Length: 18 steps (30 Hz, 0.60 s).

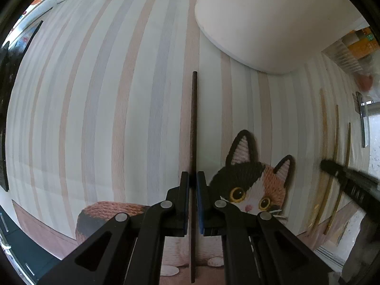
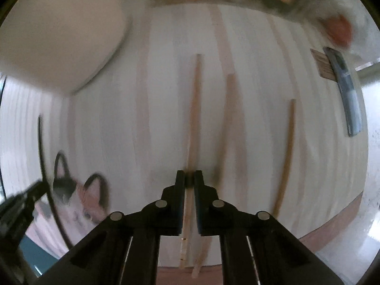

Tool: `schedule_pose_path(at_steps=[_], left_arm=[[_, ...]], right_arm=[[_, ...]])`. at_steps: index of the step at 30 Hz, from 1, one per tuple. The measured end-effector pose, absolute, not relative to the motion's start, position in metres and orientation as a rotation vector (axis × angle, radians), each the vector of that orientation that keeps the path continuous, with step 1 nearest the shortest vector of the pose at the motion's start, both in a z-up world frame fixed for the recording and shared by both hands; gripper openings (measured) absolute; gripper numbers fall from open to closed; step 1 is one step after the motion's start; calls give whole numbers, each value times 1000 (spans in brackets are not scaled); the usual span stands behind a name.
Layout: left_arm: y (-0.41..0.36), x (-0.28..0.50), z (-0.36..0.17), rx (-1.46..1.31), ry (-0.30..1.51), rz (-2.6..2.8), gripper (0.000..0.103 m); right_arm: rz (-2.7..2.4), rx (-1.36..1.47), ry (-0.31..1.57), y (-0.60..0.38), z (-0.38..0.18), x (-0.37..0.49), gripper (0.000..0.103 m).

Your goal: Organize utensils

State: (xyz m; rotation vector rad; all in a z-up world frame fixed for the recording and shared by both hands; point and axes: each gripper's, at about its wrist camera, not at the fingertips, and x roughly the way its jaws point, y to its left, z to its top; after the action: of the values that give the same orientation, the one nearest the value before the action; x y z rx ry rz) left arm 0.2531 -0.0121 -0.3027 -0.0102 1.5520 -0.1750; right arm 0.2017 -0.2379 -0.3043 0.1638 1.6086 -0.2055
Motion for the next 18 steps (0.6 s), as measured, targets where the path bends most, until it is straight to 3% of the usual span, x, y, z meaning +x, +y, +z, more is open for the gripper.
schedule_pose_path(at_steps=[18], left_arm=[[-10, 255, -304, 95, 1586, -229, 4]], right_arm=[[-204, 70, 1650, -166, -325, 212, 8]])
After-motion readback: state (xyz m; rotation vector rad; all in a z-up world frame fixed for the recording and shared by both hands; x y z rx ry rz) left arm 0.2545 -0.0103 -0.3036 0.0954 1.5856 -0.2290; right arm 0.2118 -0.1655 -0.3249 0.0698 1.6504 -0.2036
